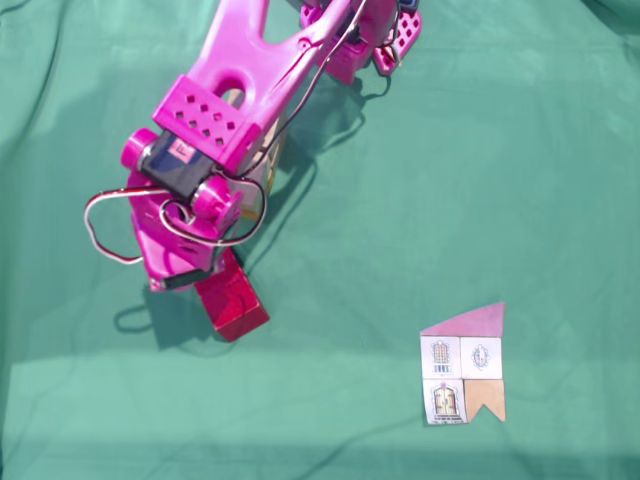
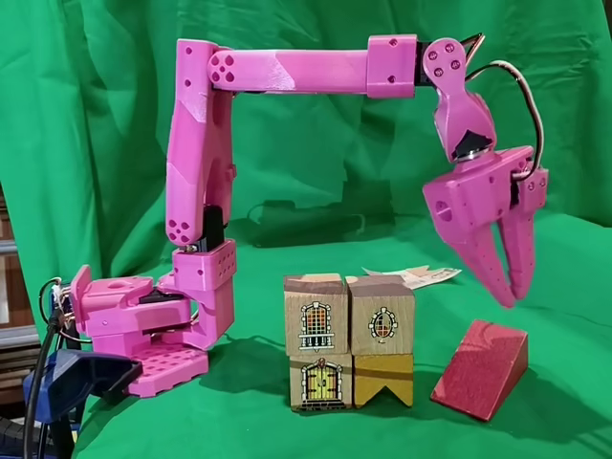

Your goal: Grasp some building blocks and build the house on the picture.

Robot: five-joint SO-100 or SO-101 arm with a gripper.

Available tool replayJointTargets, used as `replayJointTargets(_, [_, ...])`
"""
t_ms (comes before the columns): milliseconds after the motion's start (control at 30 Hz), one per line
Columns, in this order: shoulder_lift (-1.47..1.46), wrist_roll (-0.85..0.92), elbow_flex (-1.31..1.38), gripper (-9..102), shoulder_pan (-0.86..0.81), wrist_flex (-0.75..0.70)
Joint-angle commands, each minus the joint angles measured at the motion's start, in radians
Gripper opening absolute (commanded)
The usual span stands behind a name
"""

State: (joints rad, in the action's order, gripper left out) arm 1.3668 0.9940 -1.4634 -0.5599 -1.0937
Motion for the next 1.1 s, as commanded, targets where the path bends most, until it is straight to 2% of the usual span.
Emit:
replayJointTargets(0, [-0.005,0.141,0.000,0,0.008,0.014])
replayJointTargets(200, [-0.032,0.376,-0.002,0,0.009,0.014])
replayJointTargets(567, [-0.067,0.686,0.000,0,0.066,0.014])
replayJointTargets(833, [-0.067,0.831,-0.002,0,0.110,0.014])
replayJointTargets(1067, [-0.069,1.081,-0.002,0,0.110,0.012])
